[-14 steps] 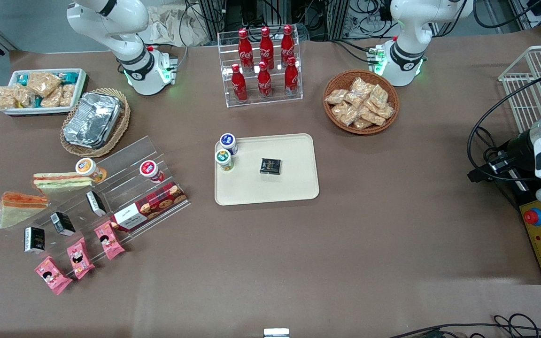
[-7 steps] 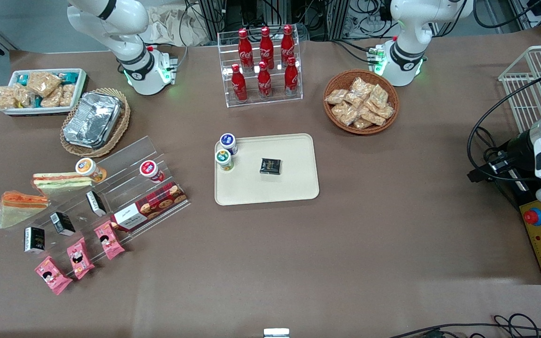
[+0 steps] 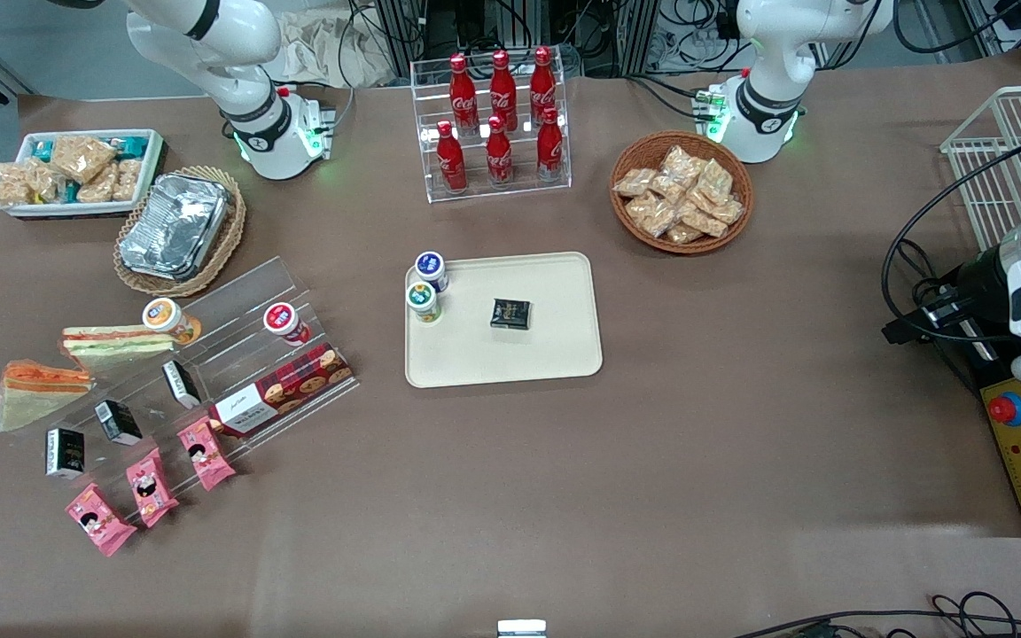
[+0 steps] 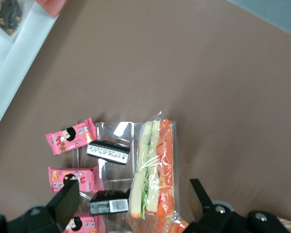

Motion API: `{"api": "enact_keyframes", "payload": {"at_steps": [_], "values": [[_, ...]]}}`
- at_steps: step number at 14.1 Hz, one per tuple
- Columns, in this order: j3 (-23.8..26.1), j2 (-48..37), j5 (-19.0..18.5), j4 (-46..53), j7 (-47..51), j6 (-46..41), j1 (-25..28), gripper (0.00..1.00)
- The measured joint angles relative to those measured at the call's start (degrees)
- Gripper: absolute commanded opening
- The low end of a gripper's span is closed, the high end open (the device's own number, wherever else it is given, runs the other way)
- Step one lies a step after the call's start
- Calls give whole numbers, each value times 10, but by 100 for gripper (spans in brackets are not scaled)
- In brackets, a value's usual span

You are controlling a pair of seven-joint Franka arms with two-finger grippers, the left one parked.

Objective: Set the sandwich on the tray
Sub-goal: 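Lower the right gripper and grasp the wrapped cucumber-carrot sandwich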

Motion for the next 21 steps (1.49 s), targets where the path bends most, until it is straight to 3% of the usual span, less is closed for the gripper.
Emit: {"api": "enact_keyframes", "payload": {"at_steps": [16, 18, 20, 21], "values": [[5, 1, 2, -149, 63, 154, 22, 100], [5, 1, 2, -153, 63, 162, 23, 89], [5, 2, 2, -155, 60, 165, 24, 54], [5, 2, 2, -155, 54, 165, 24, 46]]}}
